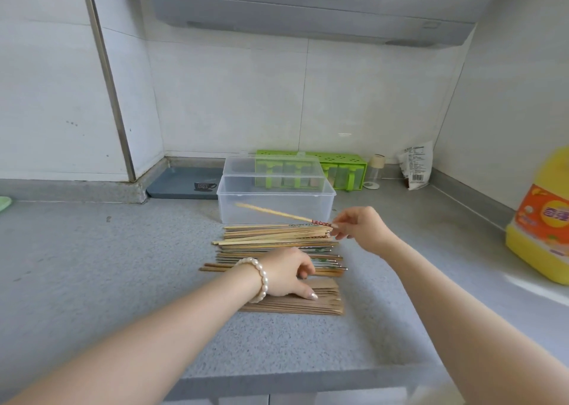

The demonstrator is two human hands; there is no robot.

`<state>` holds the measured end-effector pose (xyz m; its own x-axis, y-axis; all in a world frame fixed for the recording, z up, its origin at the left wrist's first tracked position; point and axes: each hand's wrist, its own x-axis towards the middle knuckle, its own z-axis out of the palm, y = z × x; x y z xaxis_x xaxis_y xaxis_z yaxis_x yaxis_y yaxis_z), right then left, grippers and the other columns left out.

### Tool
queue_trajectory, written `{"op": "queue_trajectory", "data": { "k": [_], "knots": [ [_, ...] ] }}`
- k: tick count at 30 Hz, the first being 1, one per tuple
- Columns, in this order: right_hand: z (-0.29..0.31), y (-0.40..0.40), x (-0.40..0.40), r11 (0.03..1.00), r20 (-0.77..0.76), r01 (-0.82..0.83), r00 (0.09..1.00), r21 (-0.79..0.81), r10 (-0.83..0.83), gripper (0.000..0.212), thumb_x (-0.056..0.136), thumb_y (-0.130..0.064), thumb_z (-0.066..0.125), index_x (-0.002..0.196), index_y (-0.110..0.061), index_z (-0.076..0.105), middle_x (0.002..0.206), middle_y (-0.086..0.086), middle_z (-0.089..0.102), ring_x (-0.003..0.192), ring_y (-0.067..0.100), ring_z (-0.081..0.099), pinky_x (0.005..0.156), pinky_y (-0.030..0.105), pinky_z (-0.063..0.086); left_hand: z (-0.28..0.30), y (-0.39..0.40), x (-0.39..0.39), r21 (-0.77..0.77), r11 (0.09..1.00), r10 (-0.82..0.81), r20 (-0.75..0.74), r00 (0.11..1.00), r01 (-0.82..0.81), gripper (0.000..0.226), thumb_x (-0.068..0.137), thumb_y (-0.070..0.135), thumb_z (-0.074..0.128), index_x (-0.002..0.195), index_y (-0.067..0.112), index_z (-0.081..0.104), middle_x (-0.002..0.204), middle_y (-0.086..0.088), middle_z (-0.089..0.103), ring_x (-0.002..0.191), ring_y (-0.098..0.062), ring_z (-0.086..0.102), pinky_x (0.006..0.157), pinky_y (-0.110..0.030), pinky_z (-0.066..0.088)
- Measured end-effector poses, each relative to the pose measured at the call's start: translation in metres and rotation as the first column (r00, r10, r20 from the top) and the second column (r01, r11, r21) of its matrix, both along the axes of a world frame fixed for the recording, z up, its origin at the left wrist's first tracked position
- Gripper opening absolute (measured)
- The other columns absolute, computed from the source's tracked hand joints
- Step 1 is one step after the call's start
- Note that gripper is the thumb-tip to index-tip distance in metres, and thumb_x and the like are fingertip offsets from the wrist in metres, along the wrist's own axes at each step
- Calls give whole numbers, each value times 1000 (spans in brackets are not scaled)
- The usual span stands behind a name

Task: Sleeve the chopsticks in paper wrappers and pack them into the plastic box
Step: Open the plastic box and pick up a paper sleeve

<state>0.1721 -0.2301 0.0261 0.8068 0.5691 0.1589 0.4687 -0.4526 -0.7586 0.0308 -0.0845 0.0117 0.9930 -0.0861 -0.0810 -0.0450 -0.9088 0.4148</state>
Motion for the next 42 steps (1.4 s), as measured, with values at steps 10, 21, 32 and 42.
{"op": "queue_trajectory", "data": {
  "k": [10,21,32,42],
  "knots": [
    [-4,-34,-4,949,-245,79,970,306,-2,12,89,-1,57,79,-8,60,67,1,71,56,10,65,56,20,49,-3,-1,7,-141,986,87,-11,996,-88,52,67,26,82,114,13,63,93,4,57,85,-9,54,77,-19,46],
    [-4,-39,-10,842,-409,140,907,521,103,14,89,5,52,89,-4,63,64,8,66,55,17,54,58,27,43,22,25,-1,-284,945,212,156,965,-162,20,84,18,66,103,14,66,101,2,65,82,-8,55,75,-18,42],
    [16,-35,-19,574,-501,237,787,784,359,14,89,-5,50,88,-3,65,61,2,56,51,9,50,53,19,47,50,55,-15,-562,798,261,-4,965,-218,8,93,16,54,88,12,60,69,-2,64,52,-11,59,57,-24,52],
    [24,-35,-10,365,-499,368,776,855,386,19,91,-27,50,78,-15,56,55,-4,55,49,6,51,50,18,46,45,56,-19,-460,868,244,62,968,-189,28,71,21,79,71,15,51,63,4,44,51,-7,40,41,-15,32]
  ]
}}
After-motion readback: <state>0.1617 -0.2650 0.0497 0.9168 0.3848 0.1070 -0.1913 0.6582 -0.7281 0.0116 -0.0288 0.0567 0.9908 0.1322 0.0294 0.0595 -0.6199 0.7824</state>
